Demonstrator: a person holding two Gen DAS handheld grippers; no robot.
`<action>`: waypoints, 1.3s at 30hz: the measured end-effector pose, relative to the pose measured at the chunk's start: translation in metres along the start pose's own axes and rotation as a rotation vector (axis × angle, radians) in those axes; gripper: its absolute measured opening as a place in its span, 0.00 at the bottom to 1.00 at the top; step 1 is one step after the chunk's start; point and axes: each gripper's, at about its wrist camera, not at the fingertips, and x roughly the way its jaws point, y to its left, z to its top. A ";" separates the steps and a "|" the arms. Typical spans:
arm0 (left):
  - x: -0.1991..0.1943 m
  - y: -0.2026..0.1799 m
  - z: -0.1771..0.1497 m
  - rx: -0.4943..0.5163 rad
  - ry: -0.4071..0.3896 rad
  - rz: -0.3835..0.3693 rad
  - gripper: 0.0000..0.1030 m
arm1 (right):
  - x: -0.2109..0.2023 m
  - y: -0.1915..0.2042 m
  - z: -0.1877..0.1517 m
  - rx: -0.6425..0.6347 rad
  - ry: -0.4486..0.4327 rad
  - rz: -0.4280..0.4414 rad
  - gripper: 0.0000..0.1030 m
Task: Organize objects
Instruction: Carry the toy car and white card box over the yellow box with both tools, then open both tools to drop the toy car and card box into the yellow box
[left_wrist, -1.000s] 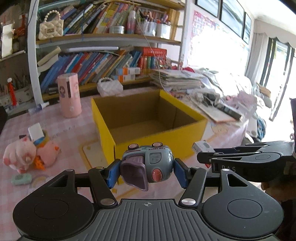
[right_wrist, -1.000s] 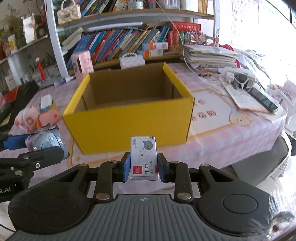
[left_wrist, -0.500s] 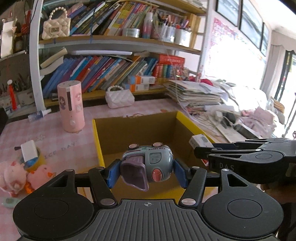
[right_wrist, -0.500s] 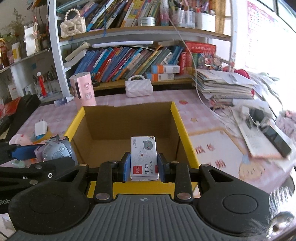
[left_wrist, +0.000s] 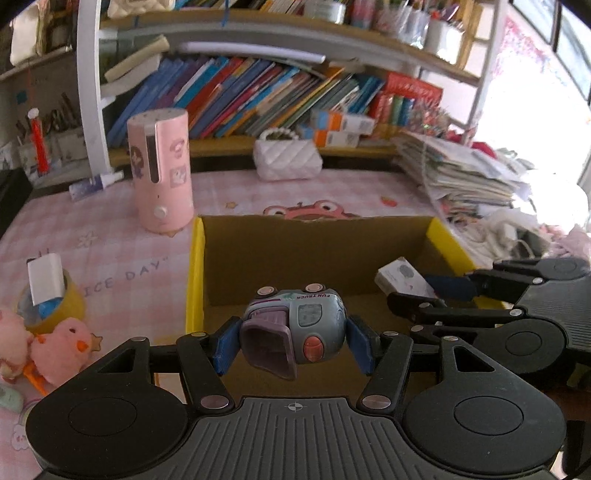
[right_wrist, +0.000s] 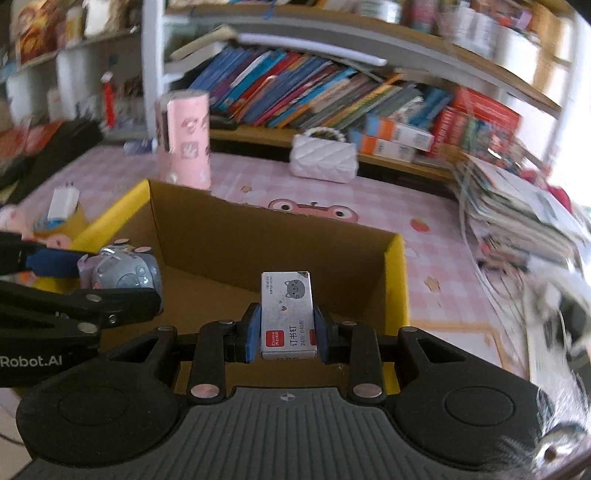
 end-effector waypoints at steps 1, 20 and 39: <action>0.004 0.000 0.002 -0.002 0.011 0.008 0.59 | 0.004 -0.001 0.002 -0.023 0.005 0.005 0.27; 0.027 -0.013 0.012 0.085 0.058 0.094 0.58 | 0.045 -0.009 0.009 -0.094 0.220 0.087 0.27; -0.025 -0.006 0.001 0.025 -0.093 0.032 0.74 | 0.000 0.001 0.001 -0.048 0.068 0.006 0.42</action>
